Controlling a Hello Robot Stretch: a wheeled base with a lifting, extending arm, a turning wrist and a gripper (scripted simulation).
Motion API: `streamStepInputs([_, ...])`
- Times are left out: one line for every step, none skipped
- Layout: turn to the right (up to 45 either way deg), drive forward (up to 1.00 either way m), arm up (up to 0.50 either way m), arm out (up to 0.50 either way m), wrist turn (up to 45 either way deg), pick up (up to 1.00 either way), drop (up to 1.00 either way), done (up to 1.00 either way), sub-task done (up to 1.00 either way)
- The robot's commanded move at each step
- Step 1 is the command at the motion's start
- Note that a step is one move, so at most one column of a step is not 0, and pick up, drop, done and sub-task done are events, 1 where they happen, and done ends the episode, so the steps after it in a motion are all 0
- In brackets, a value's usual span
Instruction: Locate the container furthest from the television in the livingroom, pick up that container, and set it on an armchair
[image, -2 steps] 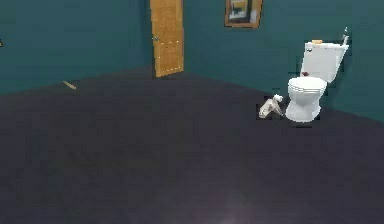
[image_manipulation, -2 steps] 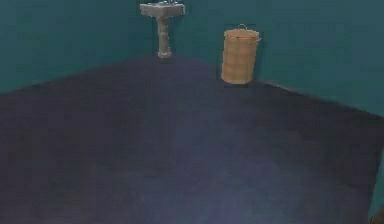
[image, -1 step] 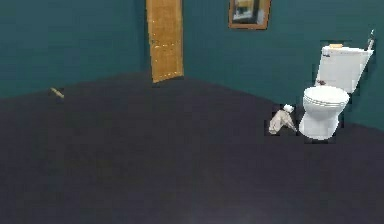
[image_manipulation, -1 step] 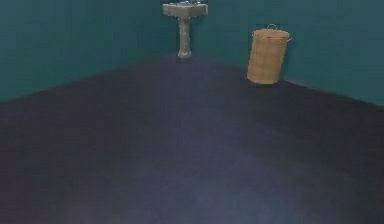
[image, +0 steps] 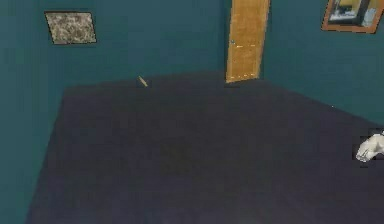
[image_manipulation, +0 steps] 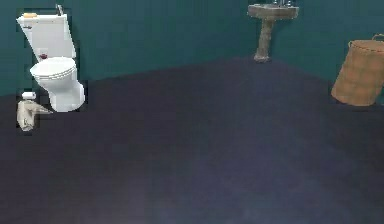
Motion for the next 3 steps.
streamStepInputs([0.0,1.00,0.00,0.00,0.0,0.00,0.00,0.00,0.00])
streamStepInputs([0.0,1.00,0.00,0.00,0.0,0.00,0.00,0.00,0.00])
streamStepInputs([0.0,1.00,0.00,0.00,0.0,0.00,0.00,0.00,0.00])
